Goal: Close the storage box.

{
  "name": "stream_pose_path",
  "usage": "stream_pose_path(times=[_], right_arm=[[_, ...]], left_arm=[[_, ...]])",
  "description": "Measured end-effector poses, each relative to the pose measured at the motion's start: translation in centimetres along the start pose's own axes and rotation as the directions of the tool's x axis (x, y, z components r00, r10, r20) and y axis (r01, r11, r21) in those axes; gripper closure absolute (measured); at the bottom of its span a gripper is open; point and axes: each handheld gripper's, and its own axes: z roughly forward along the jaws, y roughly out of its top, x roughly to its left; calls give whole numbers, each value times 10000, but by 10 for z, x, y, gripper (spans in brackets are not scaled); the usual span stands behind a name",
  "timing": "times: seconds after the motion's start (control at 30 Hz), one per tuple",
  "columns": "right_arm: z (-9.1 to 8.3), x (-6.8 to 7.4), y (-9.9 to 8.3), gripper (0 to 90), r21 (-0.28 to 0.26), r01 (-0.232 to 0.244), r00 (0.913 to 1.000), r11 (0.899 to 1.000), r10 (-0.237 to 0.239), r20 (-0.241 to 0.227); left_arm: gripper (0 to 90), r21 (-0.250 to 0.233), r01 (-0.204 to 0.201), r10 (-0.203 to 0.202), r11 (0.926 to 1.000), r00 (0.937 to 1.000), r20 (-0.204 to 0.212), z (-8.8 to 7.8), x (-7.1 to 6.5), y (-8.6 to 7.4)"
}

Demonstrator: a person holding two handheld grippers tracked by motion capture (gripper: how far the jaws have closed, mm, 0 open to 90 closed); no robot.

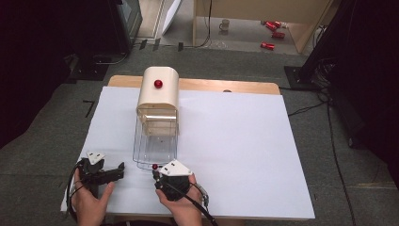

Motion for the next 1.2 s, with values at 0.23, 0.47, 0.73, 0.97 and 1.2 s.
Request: stream_pose_path(times=[0.23, 0.47, 0.73, 0.97, 1.2], right_arm=[[5, 2, -1, 763, -88, -110, 9999, 9999, 111, 82], [4, 3, 0, 796, -109, -285, 9996, 9995, 285, 14], [0, 4, 6, 795, -270, -387, 9991, 9989, 381, -210], [-6, 5, 17, 801, -434, -274, 9993, 9987, 263, -249], [-10, 4, 28, 804, -572, -396, 9988, 9976, 379, -305]], left_arm=[[0, -1, 3, -3, 10000, 10000, 1, 0, 0, 0], [0, 2, -1, 1, 10000, 10000, 0, 0, 0, 0], [0, -17, 23, -23, 10000, 10000, 0, 0, 0, 0], [0, -37, 37, -37, 10000, 10000, 1, 0, 0, 0], [0, -38, 31, -31, 10000, 10000, -5, 0, 0, 0]])
